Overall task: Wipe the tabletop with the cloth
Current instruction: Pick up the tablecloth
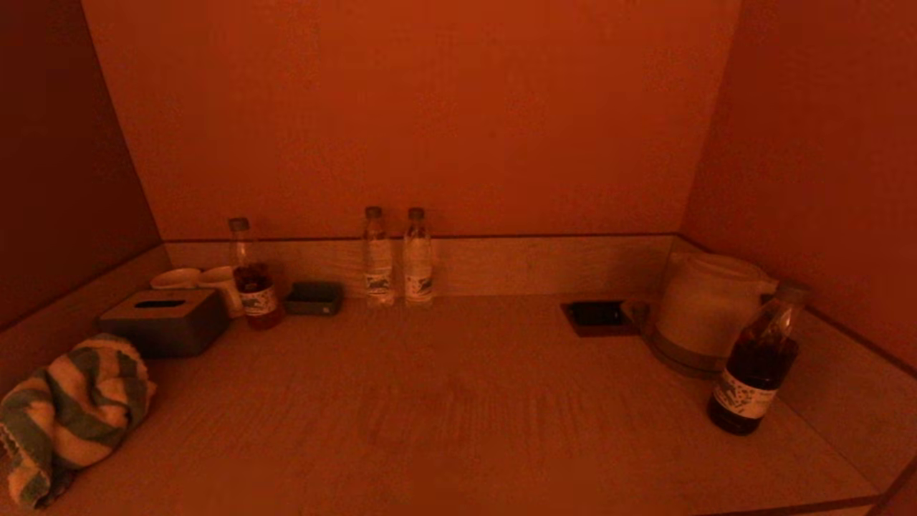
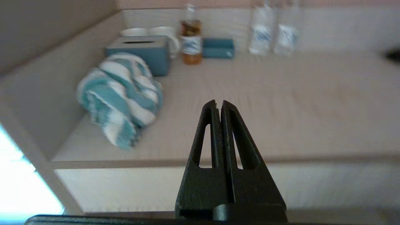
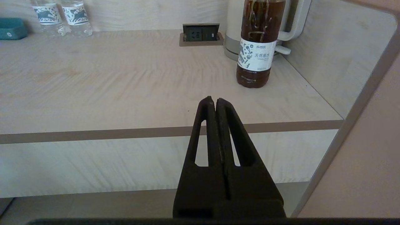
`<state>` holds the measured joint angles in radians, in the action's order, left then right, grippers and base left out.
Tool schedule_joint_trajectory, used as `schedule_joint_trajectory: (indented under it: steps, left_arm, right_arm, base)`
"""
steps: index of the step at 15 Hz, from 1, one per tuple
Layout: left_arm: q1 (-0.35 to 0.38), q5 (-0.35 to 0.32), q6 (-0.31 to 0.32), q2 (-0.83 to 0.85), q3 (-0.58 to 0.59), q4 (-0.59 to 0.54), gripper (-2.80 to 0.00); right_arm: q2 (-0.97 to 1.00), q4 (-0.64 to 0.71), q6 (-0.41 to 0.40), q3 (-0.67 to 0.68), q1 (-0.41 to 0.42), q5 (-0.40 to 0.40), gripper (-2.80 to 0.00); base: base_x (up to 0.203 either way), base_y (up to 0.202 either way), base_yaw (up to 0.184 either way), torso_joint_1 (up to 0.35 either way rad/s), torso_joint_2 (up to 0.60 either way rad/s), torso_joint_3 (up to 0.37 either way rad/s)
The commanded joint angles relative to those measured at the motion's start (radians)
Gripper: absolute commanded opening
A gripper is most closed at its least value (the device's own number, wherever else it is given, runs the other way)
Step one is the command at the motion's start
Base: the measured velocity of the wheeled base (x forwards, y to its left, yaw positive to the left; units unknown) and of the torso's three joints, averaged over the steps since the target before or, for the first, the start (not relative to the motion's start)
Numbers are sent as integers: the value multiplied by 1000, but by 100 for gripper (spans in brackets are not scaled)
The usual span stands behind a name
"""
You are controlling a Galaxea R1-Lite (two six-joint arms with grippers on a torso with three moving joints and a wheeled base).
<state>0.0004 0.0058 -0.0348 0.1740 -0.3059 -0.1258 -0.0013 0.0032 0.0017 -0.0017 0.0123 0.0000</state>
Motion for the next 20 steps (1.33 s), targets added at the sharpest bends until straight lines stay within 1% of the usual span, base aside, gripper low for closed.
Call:
schedule_joint_trajectory:
  steps: [1, 3, 5, 8, 9, 11, 12, 13, 16, 17, 20]
  left_arm:
    - [1, 43, -39, 235, -138, -18, -280]
    - [4, 141, -70, 462, -249, -29, -280]
    - [17, 227, -97, 764, -380, -44, -280]
    - [91, 299, -123, 1190, -643, -97, -280]
    - [120, 317, -129, 1322, -736, -120, -280]
    - [169, 338, -140, 1526, -902, -177, -280]
    - [193, 347, -146, 1590, -978, -208, -280]
    - [211, 353, -153, 1627, -1025, -242, -280]
    - [226, 355, -185, 1794, -1174, -362, -280]
    - [228, 345, -195, 1821, -1196, -394, 0]
    - [228, 322, -225, 1856, -1216, -434, 0]
  right_arm:
    - [1, -2, 0, 0, 0, 0, -280]
    - [1, -2, 0, 0, 0, 0, -280]
    - [1, -2, 0, 0, 0, 0, -280]
    - [1, 0, 0, 0, 0, 0, -280]
    - [1, 0, 0, 0, 0, 0, -280]
    - [1, 0, 0, 0, 0, 0, -280]
    - [1, 0, 0, 0, 0, 0, -280]
    - [1, -1, 0, 0, 0, 0, -280]
    - [1, -2, 0, 0, 0, 0, -280]
    - [1, -2, 0, 0, 0, 0, -280]
    - [1, -1, 0, 0, 0, 0, -280]
  base:
    - [0, 0, 0, 0, 0, 0]
    - [0, 0, 0, 0, 0, 0]
    - [0, 0, 0, 0, 0, 0]
    - [0, 0, 0, 0, 0, 0]
    - [0, 0, 0, 0, 0, 0]
    - [0, 0, 0, 0, 0, 0]
    - [0, 0, 0, 0, 0, 0]
    - [0, 0, 0, 0, 0, 0]
    - [0, 0, 0, 0, 0, 0]
    - [0, 0, 0, 0, 0, 0]
    - [0, 0, 0, 0, 0, 0]
